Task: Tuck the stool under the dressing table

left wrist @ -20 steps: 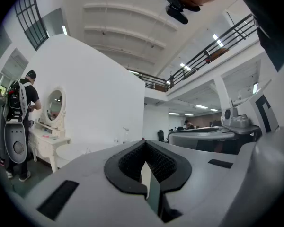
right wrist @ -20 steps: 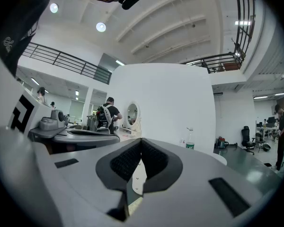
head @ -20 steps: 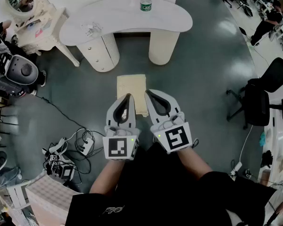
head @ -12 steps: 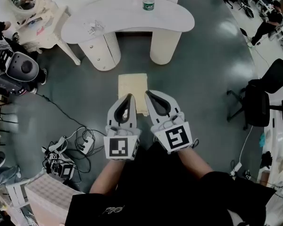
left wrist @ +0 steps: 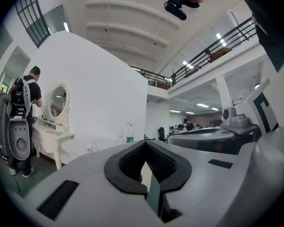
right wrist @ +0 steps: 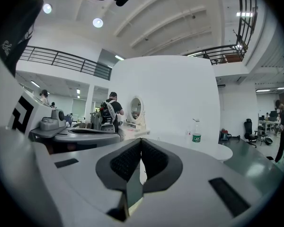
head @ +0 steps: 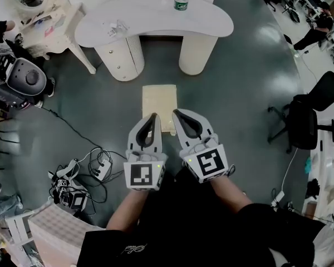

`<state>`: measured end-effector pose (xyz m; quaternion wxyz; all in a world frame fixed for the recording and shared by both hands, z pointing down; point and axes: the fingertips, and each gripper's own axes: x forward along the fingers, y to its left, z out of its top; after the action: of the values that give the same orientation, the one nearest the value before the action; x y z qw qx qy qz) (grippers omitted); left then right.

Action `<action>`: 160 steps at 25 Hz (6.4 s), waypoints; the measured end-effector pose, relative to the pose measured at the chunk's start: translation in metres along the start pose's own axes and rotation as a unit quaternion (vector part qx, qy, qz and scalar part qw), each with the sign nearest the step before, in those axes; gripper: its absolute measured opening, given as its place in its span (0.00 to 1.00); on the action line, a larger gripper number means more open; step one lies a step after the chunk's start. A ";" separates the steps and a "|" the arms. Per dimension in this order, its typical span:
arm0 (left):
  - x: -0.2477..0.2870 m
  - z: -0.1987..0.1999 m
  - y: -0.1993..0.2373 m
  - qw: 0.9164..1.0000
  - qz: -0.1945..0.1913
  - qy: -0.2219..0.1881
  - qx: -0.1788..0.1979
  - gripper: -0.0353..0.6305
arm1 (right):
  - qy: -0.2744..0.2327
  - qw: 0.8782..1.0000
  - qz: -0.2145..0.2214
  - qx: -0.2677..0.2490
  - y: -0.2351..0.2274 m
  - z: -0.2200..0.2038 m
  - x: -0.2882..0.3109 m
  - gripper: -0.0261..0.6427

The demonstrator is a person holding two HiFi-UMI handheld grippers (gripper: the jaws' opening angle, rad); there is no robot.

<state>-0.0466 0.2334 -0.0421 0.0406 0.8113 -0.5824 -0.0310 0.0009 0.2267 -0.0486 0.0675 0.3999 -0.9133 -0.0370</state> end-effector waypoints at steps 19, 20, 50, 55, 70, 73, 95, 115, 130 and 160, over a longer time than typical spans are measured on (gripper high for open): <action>-0.006 -0.037 0.025 0.998 -0.030 0.055 -0.002 0.06 | 0.054 0.998 -0.025 0.031 0.015 -0.036 0.008 0.05; -0.003 -0.038 0.025 0.998 -0.029 0.056 -0.002 0.06 | 0.054 0.998 -0.024 0.034 0.013 -0.036 0.010 0.05; 0.158 -0.162 0.017 0.972 -0.005 0.233 -0.024 0.06 | 0.176 0.970 0.048 0.162 -0.122 -0.164 0.096 0.05; 0.168 -0.205 0.039 0.960 0.014 0.281 -0.019 0.06 | 0.204 0.964 0.061 0.161 -0.125 -0.203 0.116 0.05; 0.183 -0.374 0.103 0.932 -0.002 0.363 -0.027 0.06 | 0.286 0.941 0.045 0.177 -0.094 -0.363 0.178 0.05; 0.181 -0.400 0.115 0.927 0.007 0.373 -0.038 0.06 | 0.301 0.936 0.040 0.181 -0.092 -0.388 0.181 0.05; 0.165 -0.573 0.157 0.840 0.034 0.529 -0.117 0.30 | 0.424 0.866 0.037 0.262 -0.082 -0.568 0.171 0.30; 0.151 -0.648 0.212 0.758 -0.070 0.594 -0.258 0.73 | 0.435 0.772 0.073 0.458 -0.093 -0.680 0.158 0.50; 0.160 -0.676 0.184 0.724 -0.117 0.606 -0.306 0.84 | 0.410 0.760 0.110 0.492 -0.081 -0.685 0.170 0.50; 0.191 -0.653 0.214 0.748 -0.126 0.587 -0.283 0.84 | 0.360 0.805 0.049 0.468 -0.093 -0.654 0.206 0.50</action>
<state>-0.1234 0.0036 0.6284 0.5981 0.6868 -0.3006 0.2832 0.0306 0.0033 0.6059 0.1977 0.3218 -0.7483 0.5453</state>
